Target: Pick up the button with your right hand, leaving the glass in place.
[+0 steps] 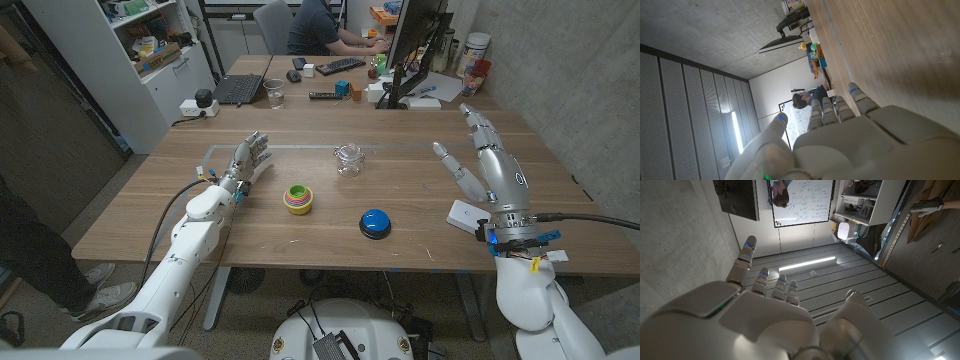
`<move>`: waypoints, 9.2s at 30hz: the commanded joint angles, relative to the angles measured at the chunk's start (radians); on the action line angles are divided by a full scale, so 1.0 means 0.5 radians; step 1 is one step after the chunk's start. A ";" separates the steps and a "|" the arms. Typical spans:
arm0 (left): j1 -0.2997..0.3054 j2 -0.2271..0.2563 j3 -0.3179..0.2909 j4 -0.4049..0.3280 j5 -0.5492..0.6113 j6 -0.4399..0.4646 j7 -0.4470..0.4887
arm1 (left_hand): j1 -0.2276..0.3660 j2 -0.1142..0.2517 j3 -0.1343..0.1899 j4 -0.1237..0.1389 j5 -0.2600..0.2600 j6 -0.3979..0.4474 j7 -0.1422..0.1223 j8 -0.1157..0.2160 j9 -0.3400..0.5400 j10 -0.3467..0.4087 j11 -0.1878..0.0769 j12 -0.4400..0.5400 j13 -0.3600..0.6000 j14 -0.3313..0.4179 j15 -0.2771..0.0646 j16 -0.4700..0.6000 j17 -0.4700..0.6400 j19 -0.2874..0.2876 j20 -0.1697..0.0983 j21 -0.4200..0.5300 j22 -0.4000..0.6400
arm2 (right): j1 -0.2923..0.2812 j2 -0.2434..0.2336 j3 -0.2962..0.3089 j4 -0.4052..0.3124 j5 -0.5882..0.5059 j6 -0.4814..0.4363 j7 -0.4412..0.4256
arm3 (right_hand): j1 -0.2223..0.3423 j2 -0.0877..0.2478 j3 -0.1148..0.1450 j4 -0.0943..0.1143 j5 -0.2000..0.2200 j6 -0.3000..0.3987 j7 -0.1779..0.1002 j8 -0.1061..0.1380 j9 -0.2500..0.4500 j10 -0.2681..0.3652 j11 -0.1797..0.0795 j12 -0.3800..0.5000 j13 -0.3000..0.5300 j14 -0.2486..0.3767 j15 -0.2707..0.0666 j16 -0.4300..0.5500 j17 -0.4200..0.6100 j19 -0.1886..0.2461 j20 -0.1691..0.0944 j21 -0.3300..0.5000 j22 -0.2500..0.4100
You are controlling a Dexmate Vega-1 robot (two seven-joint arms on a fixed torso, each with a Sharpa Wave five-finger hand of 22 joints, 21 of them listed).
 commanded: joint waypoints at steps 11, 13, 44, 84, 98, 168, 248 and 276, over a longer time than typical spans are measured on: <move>-0.030 -0.005 0.015 0.028 0.017 -0.018 -0.018 | -0.022 -0.011 -0.014 0.011 0.009 -0.006 -0.006 0.007 0.008 -0.003 -0.007 0.006 0.011 -0.005 0.000 0.013 0.010 0.013 -0.014 0.013 0.003 | -0.008 -0.523 -0.470 -0.057 -0.610 -0.665 -0.335 | 0.066 -0.079 -0.085 -0.067 0.046 -0.158 -0.109 0.009 0.015 -0.196 -0.003 0.006 0.000 -0.124 0.011 0.005 0.001 -0.016 0.001 -0.003 0.004; -0.030 -0.003 0.017 0.024 0.016 -0.002 -0.019 | -0.023 -0.013 -0.015 0.012 0.009 -0.006 -0.004 0.007 0.008 -0.002 -0.008 0.006 0.011 -0.005 -0.001 0.013 0.010 0.013 -0.014 0.013 0.003 | 0.007 -0.608 -0.460 -0.055 -0.473 -0.630 -0.216 | 0.062 -0.080 -0.094 -0.067 0.049 -0.148 -0.133 0.016 0.016 -0.187 -0.018 0.014 0.001 -0.120 0.005 0.010 0.001 -0.014 0.000 -0.001 0.004; -0.100 -0.015 0.022 0.132 0.028 -0.056 -0.067 | -0.039 -0.025 -0.036 0.026 0.013 -0.013 0.003 0.005 0.009 -0.002 -0.007 0.007 0.010 -0.003 -0.002 0.015 0.011 0.013 -0.018 0.014 0.004 | 0.100 -0.903 -0.770 0.017 -0.553 -1.119 0.177 | 0.115 -0.008 -0.108 -0.087 0.080 -0.042 -0.235 0.059 0.023 -0.191 -0.010 0.032 0.003 -0.063 -0.015 0.039 -0.002 0.057 -0.005 0.020 0.007; -0.140 -0.043 0.024 0.208 0.040 -0.107 -0.114 | -0.042 -0.024 -0.049 0.035 0.018 -0.017 0.000 0.006 0.009 -0.001 -0.007 0.007 0.010 -0.004 -0.004 0.014 0.011 0.011 -0.020 0.013 0.004 | 0.103 -1.052 -0.991 0.144 -0.587 -1.340 0.302 | 0.277 0.018 -0.101 -0.167 0.117 0.094 -0.234 0.097 0.029 -0.209 -0.060 0.046 0.004 -0.012 -0.059 0.044 -0.005 0.179 -0.006 0.034 0.005; -0.146 -0.046 0.008 0.242 0.003 -0.087 -0.160 | -0.041 -0.023 -0.053 0.036 0.019 -0.017 0.003 0.006 0.009 0.001 -0.006 0.008 0.010 -0.005 -0.004 0.014 0.010 0.012 -0.018 0.013 0.003 | 0.190 -1.114 -1.060 0.241 -0.447 -1.294 0.559 | 0.311 0.010 -0.107 -0.186 0.126 0.114 -0.235 0.097 0.029 -0.227 -0.070 0.041 0.005 -0.015 -0.061 0.039 -0.005 0.191 -0.003 0.028 0.002; -0.165 -0.057 -0.041 0.258 -0.031 -0.132 -0.182 | -0.039 -0.026 -0.075 0.038 0.022 -0.033 -0.010 0.004 0.008 0.001 -0.007 0.008 0.010 -0.003 -0.009 0.014 0.010 0.018 -0.022 0.015 0.003 | 0.286 -1.229 -1.111 0.326 -0.582 -1.499 0.758 | 1.066 0.219 -0.085 -0.287 0.332 0.330 -0.238 0.120 0.050 0.037 -0.172 0.154 0.055 0.430 -0.462 0.200 0.117 0.772 -0.328 0.060 0.003; -0.228 -0.063 -0.062 0.366 -0.034 -0.310 -0.268 | -0.029 -0.062 -0.113 0.022 0.027 -0.026 0.006 0.008 0.008 0.003 -0.026 0.008 0.009 -0.005 -0.021 0.012 0.008 0.019 -0.023 0.012 -0.001 | 0.303 -1.277 -0.860 -0.074 -0.664 -1.316 0.878 | 2.317 0.580 0.156 -0.265 -0.010 1.462 0.049 0.323 0.339 0.874 -0.044 1.009 0.871 1.662 -0.670 0.805 1.523 1.265 -0.871 0.815 0.265; -0.098 -0.037 -0.031 0.124 -0.014 -0.264 -0.147 | -0.029 -0.064 -0.123 0.021 0.030 -0.026 0.006 0.008 0.007 0.003 -0.024 0.008 0.009 -0.005 -0.021 0.013 0.008 0.020 -0.025 0.011 -0.001 | 0.181 -1.203 -0.606 -0.237 -0.579 -1.119 0.646 | 2.359 0.591 0.135 -0.255 -0.010 1.485 0.056 0.345 0.413 0.925 -0.037 1.104 0.950 1.766 -0.668 0.760 1.567 1.278 -0.873 0.919 0.280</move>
